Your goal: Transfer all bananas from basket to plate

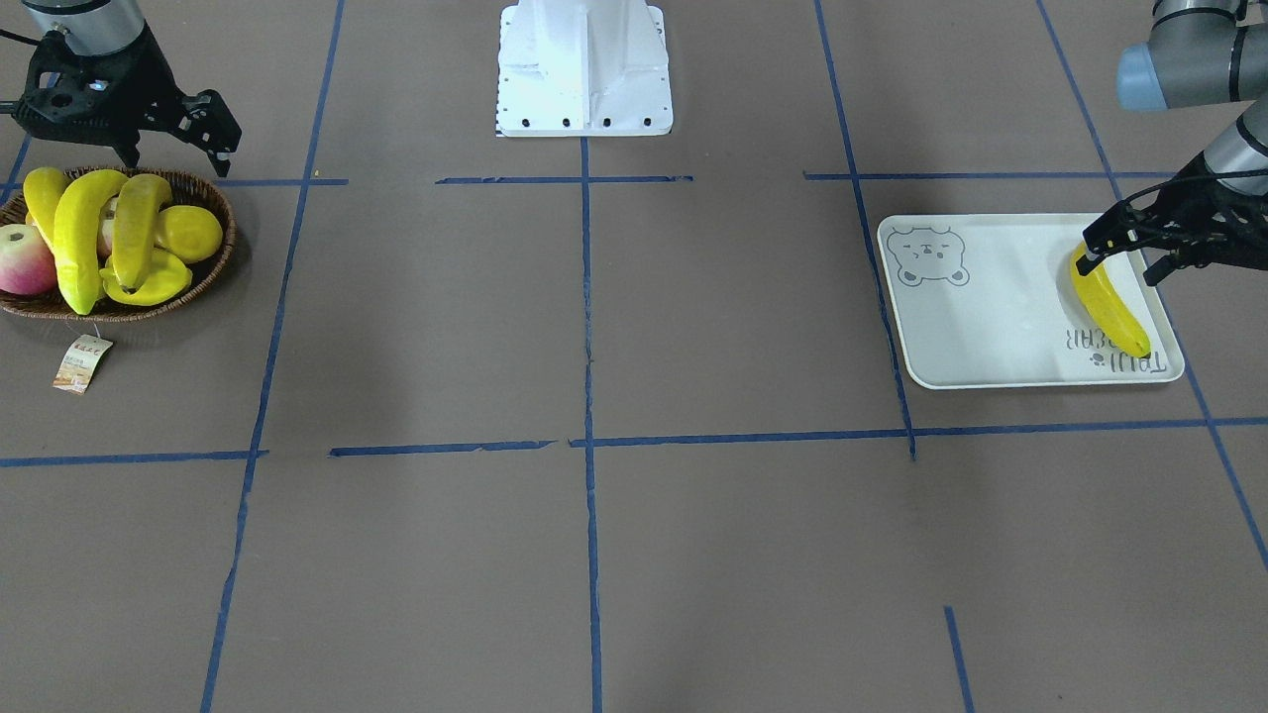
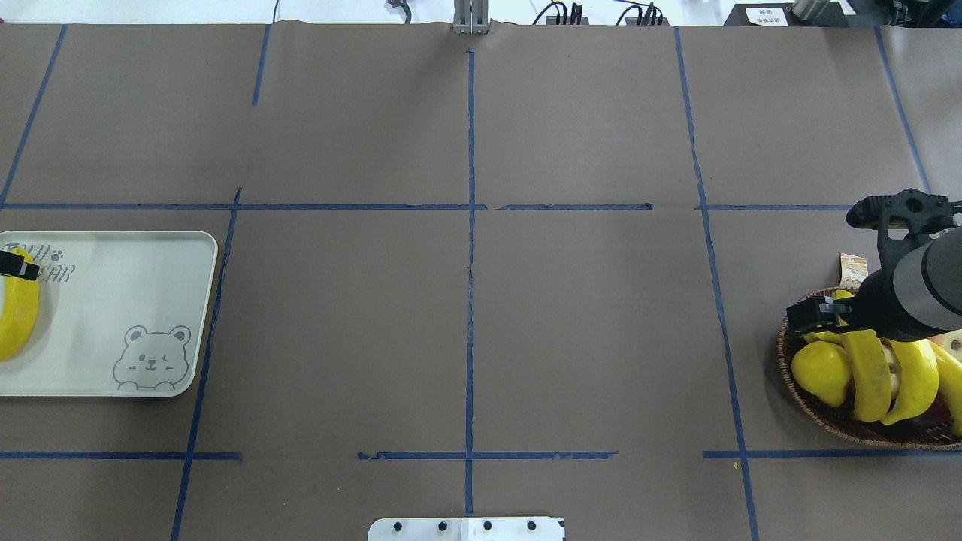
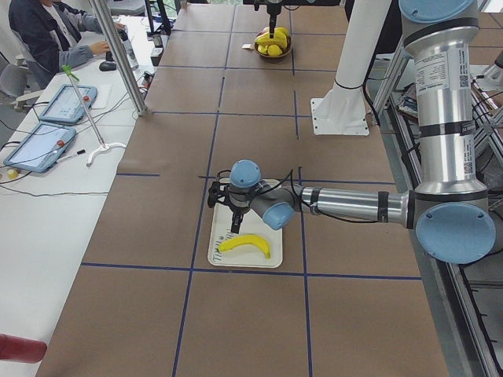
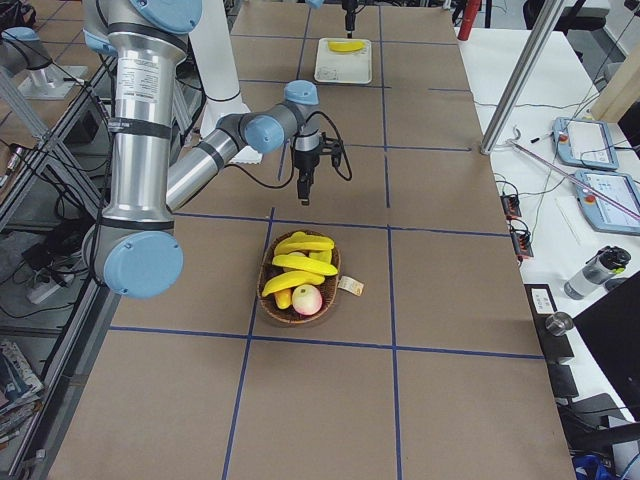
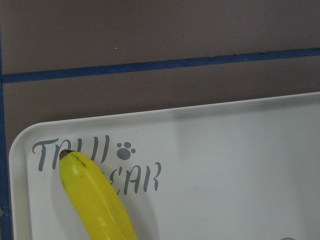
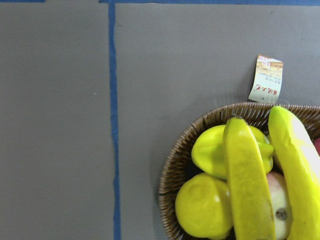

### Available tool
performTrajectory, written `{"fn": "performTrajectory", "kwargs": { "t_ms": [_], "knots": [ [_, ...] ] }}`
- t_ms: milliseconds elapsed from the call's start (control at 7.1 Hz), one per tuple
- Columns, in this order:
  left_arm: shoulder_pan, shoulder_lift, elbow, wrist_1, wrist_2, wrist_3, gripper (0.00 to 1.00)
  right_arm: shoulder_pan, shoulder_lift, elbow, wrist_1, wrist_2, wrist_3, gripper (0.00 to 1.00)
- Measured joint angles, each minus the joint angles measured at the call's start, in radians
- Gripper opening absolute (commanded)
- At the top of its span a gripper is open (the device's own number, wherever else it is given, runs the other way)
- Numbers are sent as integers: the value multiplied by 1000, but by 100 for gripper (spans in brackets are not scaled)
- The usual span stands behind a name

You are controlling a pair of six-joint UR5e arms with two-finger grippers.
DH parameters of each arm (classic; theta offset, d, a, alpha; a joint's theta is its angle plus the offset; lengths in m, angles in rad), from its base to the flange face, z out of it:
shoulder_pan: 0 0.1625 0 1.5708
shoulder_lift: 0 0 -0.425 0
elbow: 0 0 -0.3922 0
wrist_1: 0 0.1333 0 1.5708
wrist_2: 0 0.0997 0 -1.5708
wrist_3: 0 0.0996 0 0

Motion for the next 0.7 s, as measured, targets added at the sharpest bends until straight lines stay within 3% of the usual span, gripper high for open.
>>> {"fn": "performTrajectory", "kwargs": {
  "t_ms": [282,705],
  "knots": [
    [1,0,-1,-3,-1,0,100,-18,-121,-119,262,-48,-11,100],
    [2,1,1,-4,-2,0,100,-118,-195,-151,357,-103,-2,98]
  ]
}}
